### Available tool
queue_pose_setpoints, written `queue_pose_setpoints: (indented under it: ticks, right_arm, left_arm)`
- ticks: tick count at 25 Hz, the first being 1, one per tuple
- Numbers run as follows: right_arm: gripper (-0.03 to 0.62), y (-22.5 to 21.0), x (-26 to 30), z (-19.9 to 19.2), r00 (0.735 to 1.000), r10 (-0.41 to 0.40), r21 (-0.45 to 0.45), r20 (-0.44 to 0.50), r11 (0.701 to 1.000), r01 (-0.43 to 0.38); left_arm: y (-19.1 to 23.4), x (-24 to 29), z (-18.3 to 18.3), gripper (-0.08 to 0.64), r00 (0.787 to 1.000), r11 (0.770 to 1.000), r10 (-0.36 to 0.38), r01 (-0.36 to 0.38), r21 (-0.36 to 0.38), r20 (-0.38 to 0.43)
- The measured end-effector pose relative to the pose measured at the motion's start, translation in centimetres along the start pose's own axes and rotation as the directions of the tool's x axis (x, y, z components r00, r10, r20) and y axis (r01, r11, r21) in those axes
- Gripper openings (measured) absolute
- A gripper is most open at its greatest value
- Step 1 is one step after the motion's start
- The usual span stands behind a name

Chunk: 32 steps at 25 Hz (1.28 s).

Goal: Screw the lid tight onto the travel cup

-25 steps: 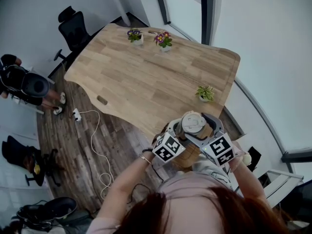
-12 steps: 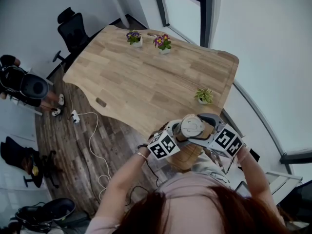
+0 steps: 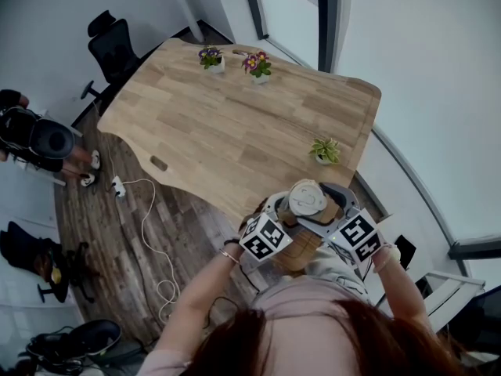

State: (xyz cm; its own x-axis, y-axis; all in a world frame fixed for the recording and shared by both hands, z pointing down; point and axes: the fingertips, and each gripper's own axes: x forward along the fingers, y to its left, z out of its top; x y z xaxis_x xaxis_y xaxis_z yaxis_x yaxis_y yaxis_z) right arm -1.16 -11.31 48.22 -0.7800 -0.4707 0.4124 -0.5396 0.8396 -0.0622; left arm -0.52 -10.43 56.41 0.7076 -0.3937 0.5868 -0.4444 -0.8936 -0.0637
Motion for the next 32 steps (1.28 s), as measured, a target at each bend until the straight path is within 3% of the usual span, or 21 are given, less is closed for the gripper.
queue_pose_setpoints:
  ticks: [5,8,11,17,20,23,28,32]
  right_arm:
    - [0.382,0.50,-0.09,-0.23,0.985,0.147,-0.080,-0.089,0.985,-0.154]
    - [0.382,0.43,0.00,-0.28,0.976,0.178,-0.105,-0.127,0.976,-0.192]
    - [0.381,0.24,-0.10,-0.20,0.984,0.147,-0.093,-0.099,0.983,-0.156]
    - [0.377,-0.17,-0.23,-0.17,1.000,-0.026,-0.016,0.002,1.000,0.026]
    - [0.377,-0.29,-0.31,-0.29,0.999,-0.047,0.003,0.015,0.999,0.047]
    - [0.379,-0.15,-0.36,-0.42,0.999,0.019,-0.021,-0.030,1.000,-0.019]
    - [0.380,0.08,-0.35,0.14,0.983,0.142,-0.150,-0.118,0.976,-0.159]
    - [0.380,0.19,-0.09,-0.13,0.972,0.182,-0.168,-0.148,0.964,-0.206]
  left_arm:
    - [-0.08,0.08,-0.05,0.330,0.996,0.995,-0.084,0.084,0.062,0.001]
    - [0.03,-0.07,0.09,0.328,0.995,0.991,-0.100,0.102,0.086,-0.019]
    - [0.02,-0.02,0.11,0.328,0.997,0.996,-0.070,0.071,0.061,-0.023]
    - [0.19,0.18,0.06,0.328,1.000,1.000,0.006,-0.006,0.000,-0.010]
    - [0.20,0.26,0.02,0.328,1.000,1.000,0.006,-0.006,-0.008,-0.009]
    - [0.12,0.26,0.00,0.328,0.999,0.999,-0.034,0.035,0.013,-0.018]
    - [-0.08,0.22,0.20,0.328,0.992,0.988,-0.121,0.124,0.090,-0.038]
    - [-0.06,0.21,0.29,0.328,0.991,0.987,-0.127,0.130,0.094,-0.043]
